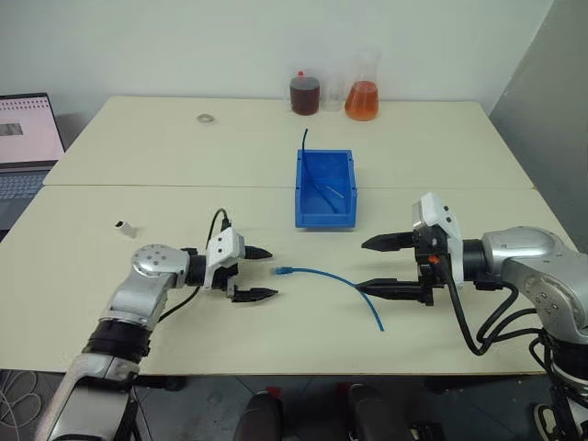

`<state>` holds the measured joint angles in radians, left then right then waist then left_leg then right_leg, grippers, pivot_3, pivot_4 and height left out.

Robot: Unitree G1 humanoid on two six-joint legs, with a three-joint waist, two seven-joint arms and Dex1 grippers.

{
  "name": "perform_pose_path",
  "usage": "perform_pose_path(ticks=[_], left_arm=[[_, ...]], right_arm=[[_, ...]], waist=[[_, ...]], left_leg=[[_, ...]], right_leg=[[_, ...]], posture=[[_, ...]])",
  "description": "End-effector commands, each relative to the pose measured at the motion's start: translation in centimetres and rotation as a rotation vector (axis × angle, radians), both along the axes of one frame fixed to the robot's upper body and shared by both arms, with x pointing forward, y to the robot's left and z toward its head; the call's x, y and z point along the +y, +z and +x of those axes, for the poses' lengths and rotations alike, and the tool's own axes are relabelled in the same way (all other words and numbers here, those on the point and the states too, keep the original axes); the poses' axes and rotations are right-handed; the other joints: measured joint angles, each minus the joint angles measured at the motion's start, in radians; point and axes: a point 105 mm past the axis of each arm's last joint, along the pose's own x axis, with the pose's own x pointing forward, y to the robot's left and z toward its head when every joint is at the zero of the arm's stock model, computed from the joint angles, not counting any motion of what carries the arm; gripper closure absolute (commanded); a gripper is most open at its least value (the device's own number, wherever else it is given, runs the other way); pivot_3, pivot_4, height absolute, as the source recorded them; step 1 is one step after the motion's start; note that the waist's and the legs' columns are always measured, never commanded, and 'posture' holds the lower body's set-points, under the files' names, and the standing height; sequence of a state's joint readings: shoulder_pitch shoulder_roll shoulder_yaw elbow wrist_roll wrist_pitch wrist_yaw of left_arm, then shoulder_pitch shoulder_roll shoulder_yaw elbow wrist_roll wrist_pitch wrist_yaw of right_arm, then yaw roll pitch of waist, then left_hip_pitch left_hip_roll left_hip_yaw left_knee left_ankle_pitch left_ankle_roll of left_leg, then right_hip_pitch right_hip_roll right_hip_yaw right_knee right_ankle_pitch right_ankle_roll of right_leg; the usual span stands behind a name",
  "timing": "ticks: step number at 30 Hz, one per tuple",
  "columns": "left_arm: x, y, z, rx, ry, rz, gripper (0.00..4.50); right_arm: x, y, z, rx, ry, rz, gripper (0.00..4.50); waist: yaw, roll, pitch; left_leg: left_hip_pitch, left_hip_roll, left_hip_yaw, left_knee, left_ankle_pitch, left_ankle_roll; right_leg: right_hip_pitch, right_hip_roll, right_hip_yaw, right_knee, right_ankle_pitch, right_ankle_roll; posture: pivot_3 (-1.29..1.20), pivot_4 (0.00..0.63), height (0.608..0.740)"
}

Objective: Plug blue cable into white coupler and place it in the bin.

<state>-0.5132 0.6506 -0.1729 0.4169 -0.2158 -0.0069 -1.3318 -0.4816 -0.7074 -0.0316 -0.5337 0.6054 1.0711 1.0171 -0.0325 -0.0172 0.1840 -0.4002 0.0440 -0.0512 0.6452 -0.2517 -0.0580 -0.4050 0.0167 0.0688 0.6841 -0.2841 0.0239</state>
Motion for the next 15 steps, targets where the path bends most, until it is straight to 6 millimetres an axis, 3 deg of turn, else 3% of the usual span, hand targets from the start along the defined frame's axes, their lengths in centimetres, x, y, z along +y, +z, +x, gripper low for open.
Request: perform_pose_path(ticks=[1,7,10,15], left_arm=[[-0.9,-0.6,0.4,-0.022,-0.069,0.048,0.0],[-1.0,-1.7,1.1,-0.015,-0.081,0.052,0.0],[-0.6,-2.3,1.1,-0.012,-0.089,0.076,0.45],[0.1,-2.3,0.8,-0.005,-0.098,0.08,1.6]], right_arm=[[-0.5,0.8,0.0,-0.047,-0.058,0.01,0.05],[-1.1,0.4,0.1,-0.044,-0.106,0.009,0.05],[-1.3,0.2,0.0,-0.041,-0.119,0.004,0.0],[-1.3,0.2,0.0,-0.042,-0.13,0.004,0.0]], waist=[[0.001,0.0,0.0],[0.001,0.0,0.0],[0.001,0.0,0.0],[0.0,0.0,-0.001]], left_leg=[[0.0,0.0,0.0,0.0,0.0,0.0],[0.0,0.0,0.0,0.0,0.0,0.0],[0.0,0.0,0.0,0.001,0.0,0.0],[0.001,0.0,0.0,0.001,0.0,0.0]], right_leg=[[0.0,0.0,0.0,0.0,0.0,0.0],[0.0,0.0,0.0,0.0,0.0,0.0],[0.001,0.0,0.0,0.001,0.0,0.0],[0.001,0.0,0.0,0.003,0.0,0.0]], posture=[[0.0,0.15,0.74],[0.0,0.15,0.74],[0.0,0.15,0.74],[0.0,0.15,0.74]])
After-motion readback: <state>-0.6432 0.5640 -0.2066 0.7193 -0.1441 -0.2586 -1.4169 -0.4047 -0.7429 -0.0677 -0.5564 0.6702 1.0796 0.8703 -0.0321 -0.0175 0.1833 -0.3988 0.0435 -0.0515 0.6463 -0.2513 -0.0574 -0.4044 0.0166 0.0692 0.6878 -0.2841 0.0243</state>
